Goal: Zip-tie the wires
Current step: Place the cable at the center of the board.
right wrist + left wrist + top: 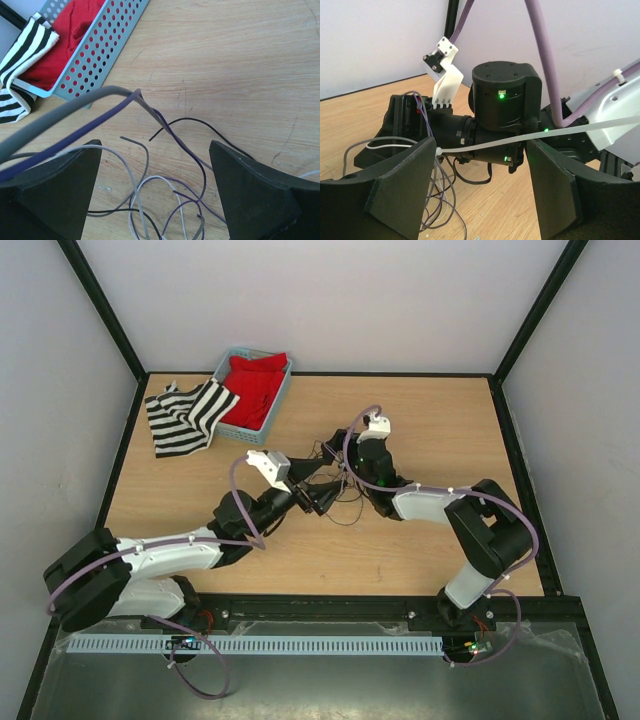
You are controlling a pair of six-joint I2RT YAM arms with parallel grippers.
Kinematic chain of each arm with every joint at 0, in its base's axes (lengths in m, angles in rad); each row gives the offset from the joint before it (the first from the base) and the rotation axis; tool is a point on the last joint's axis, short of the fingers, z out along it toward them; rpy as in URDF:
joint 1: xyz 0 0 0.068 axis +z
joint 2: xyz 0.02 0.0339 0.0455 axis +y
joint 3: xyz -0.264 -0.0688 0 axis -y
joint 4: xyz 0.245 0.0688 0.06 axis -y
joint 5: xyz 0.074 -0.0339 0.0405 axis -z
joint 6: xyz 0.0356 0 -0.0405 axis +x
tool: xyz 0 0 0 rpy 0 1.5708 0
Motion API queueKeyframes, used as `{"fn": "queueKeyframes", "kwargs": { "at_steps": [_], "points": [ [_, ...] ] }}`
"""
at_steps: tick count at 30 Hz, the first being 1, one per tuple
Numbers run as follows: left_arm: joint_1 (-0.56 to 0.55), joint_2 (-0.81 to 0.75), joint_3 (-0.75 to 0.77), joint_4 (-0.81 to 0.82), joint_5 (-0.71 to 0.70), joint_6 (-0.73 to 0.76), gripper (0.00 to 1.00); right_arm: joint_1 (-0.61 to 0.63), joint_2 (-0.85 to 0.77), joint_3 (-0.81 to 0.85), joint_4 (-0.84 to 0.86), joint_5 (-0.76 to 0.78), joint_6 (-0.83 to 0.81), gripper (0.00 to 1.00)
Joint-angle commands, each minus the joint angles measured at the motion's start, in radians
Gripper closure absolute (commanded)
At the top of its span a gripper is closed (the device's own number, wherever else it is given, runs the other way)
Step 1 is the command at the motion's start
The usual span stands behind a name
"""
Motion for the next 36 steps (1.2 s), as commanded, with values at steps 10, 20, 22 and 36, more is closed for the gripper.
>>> {"fn": "queueKeyframes", "kwargs": {
  "at_steps": [10, 20, 22, 36],
  "points": [
    [0.030, 0.110, -0.023, 0.067, -0.040, -0.015, 0.20, 0.002, -0.022, 0.139, -0.280, -0.012, 0.075, 0.01],
    [0.032, 0.217, 0.026, 0.146, -0.057, -0.004, 0.11, 0.002, -0.011, 0.158, -0.306, -0.042, 0.106, 0.01],
    [0.032, 0.221, 0.038, 0.153, -0.072, 0.012, 0.11, 0.002, -0.007, 0.157, -0.305, -0.044, 0.104, 0.01],
    [0.034, 0.231, 0.084, 0.200, -0.079, 0.017, 0.33, 0.002, 0.007, 0.164, -0.302, -0.040, 0.104, 0.01]
  ]
}}
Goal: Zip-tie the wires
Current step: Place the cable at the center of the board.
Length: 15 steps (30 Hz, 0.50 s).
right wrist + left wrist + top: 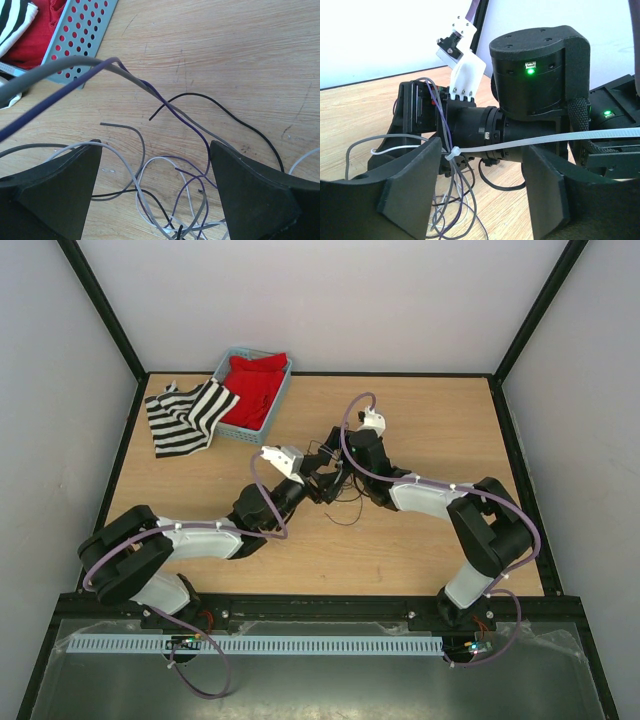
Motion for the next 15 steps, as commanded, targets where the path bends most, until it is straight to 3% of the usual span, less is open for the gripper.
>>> {"fn": "queueKeyframes", "kwargs": {
  "at_steps": [1, 8, 15],
  "points": [
    [0.006, 0.009, 0.038, 0.070, 0.007, 0.003, 0.36, 0.002, 0.010, 0.034, 0.005, -0.004, 0.012, 0.01],
    [0.008, 0.035, 0.056, 0.088, 0.035, 0.014, 0.54, 0.002, -0.001, 0.027, 0.008, 0.000, 0.001, 0.01],
    [0.012, 0.038, 0.060, 0.096, 0.062, 0.018, 0.81, 0.002, -0.006, 0.021, 0.016, -0.013, -0.005, 0.01]
  ]
}}
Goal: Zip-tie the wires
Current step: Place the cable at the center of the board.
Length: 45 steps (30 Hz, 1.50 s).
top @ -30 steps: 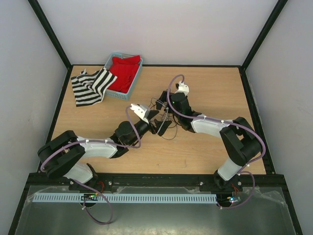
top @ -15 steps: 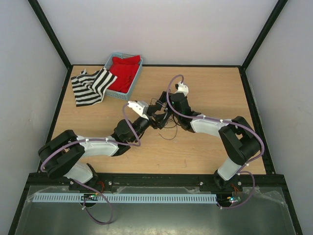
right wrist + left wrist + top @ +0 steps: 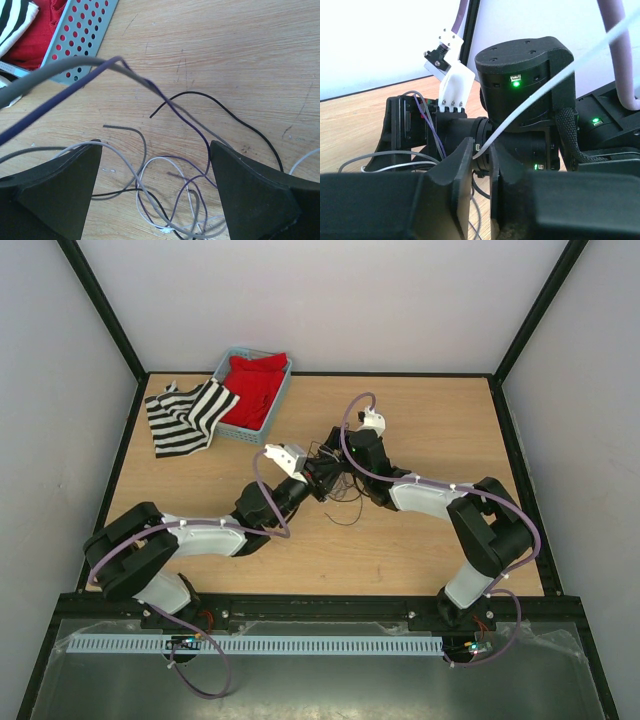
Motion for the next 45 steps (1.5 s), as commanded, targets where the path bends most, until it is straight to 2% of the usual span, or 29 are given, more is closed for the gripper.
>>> {"fn": "queueKeyframes", "kwargs": {
  "at_steps": [1, 7, 17, 25, 33, 38, 45],
  "points": [
    [0.009, 0.007, 0.028, 0.066, 0.026, 0.002, 0.84, 0.002, -0.008, 0.020, 0.016, -0.013, -0.004, 0.01],
    [0.021, 0.000, 0.017, 0.072, 0.022, 0.001, 1.00, 0.001, -0.020, 0.004, 0.038, -0.029, -0.009, 0.01],
    [0.111, -0.065, -0.044, 0.072, 0.044, -0.067, 1.00, -0.001, -0.093, -0.050, 0.001, -0.107, -0.128, 0.01],
    [0.230, -0.134, -0.093, 0.042, 0.154, -0.196, 1.00, -0.040, -0.150, -0.019, -0.263, -0.372, -0.375, 0.01],
    [0.258, -0.238, -0.005, -0.237, 0.251, -0.212, 1.00, -0.044, -0.250, -0.042, -0.474, -0.418, -0.547, 0.01],
    [0.285, -0.287, 0.083, -0.431, 0.311, -0.251, 1.00, -0.043, -0.267, -0.064, -0.521, -0.460, -0.612, 0.01],
    [0.310, -0.282, 0.183, -0.494, 0.382, -0.306, 1.00, -0.044, -0.240, -0.074, -0.529, -0.542, -0.625, 0.01]
  ]
}}
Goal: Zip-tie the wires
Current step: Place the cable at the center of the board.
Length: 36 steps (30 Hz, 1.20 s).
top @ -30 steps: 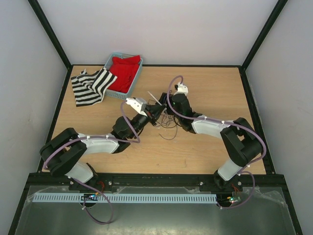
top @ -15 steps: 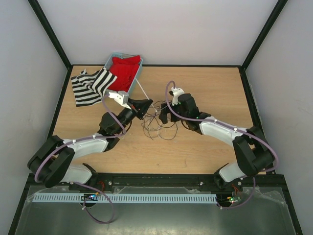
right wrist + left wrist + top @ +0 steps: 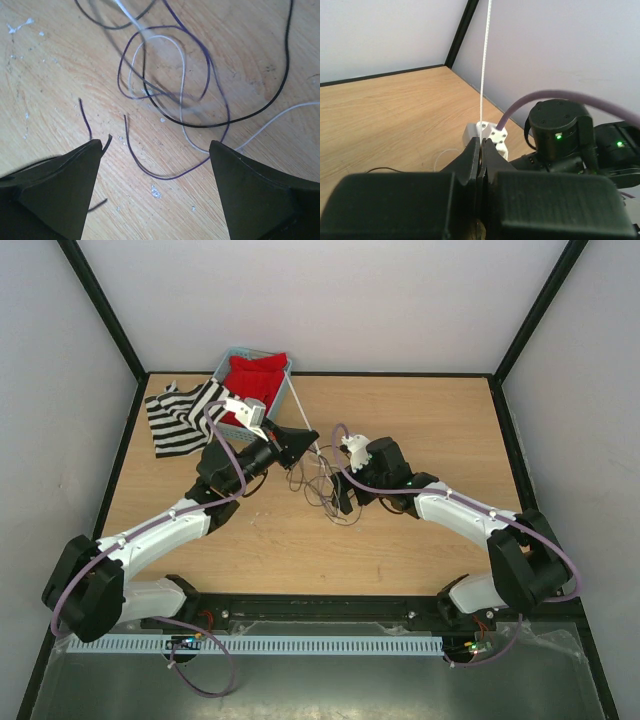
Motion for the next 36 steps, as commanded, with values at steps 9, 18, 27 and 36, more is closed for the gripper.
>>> {"fn": "queueKeyframes", "kwargs": {
  "at_steps": [9, 18, 27, 36],
  "points": [
    [0.116, -0.008, 0.188, -0.160, 0.189, -0.103, 1.00, -0.035, -0.232, -0.053, -0.020, 0.051, -0.001, 0.01],
    [0.170, 0.192, 0.518, -0.299, 0.481, -0.193, 1.00, -0.288, -0.464, -0.067, -0.087, 0.199, 0.158, 0.01],
    [0.070, 0.543, 1.083, -0.484, 0.548, -0.195, 1.00, -0.631, -0.442, -0.057, 0.001, 0.024, 0.243, 0.01],
    [-0.058, 1.041, 1.978, -0.679, 0.432, -0.178, 1.00, -0.828, -0.430, -0.037, 0.038, -0.053, 0.267, 0.01]
  ]
}}
